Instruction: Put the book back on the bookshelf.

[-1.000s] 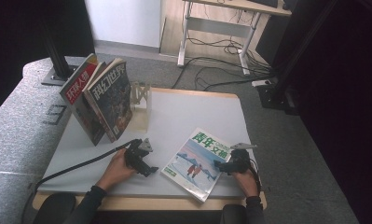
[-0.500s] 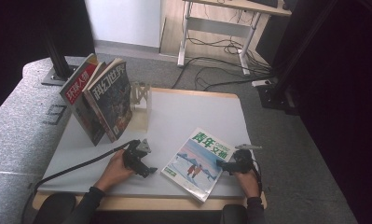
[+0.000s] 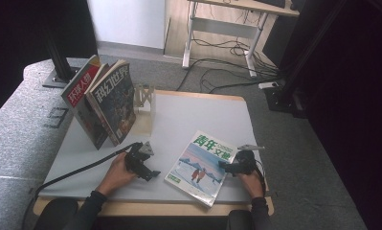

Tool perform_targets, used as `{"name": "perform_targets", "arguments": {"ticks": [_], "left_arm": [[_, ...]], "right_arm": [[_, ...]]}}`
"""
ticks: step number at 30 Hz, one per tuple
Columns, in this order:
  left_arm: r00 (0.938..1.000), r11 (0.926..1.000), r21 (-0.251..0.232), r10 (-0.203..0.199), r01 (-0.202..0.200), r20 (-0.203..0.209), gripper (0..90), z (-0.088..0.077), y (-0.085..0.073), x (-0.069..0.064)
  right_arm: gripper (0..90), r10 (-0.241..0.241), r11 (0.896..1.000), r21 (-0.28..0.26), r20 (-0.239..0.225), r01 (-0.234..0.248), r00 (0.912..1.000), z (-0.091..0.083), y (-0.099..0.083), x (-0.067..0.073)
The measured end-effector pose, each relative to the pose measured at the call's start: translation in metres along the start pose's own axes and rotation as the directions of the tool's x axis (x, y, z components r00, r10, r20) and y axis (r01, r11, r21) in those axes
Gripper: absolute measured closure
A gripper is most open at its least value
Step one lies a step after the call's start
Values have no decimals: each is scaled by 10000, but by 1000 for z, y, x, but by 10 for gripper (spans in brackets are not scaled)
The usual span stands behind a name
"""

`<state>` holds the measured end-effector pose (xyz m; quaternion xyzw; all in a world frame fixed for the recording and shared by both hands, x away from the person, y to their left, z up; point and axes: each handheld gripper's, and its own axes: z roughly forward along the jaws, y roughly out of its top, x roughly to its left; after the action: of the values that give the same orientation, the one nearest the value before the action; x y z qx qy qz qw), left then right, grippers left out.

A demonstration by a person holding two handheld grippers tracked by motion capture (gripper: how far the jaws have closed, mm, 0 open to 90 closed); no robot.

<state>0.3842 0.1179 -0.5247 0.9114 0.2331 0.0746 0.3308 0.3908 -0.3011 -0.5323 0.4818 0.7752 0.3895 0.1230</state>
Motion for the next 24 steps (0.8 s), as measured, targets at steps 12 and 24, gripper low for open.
{"name": "perform_targets", "arguments": {"ticks": [12,24], "left_arm": [[9995,9993,-154,-330,330,-23,8,-11,-10,7],[9995,9995,-73,-313,313,-68,7,-11,-15,6]], "right_arm": [[0,-572,9982,129,-565,580,9968,28,24,11],[0,-1074,9935,268,-1093,1109,9882,58,47,32]]}}
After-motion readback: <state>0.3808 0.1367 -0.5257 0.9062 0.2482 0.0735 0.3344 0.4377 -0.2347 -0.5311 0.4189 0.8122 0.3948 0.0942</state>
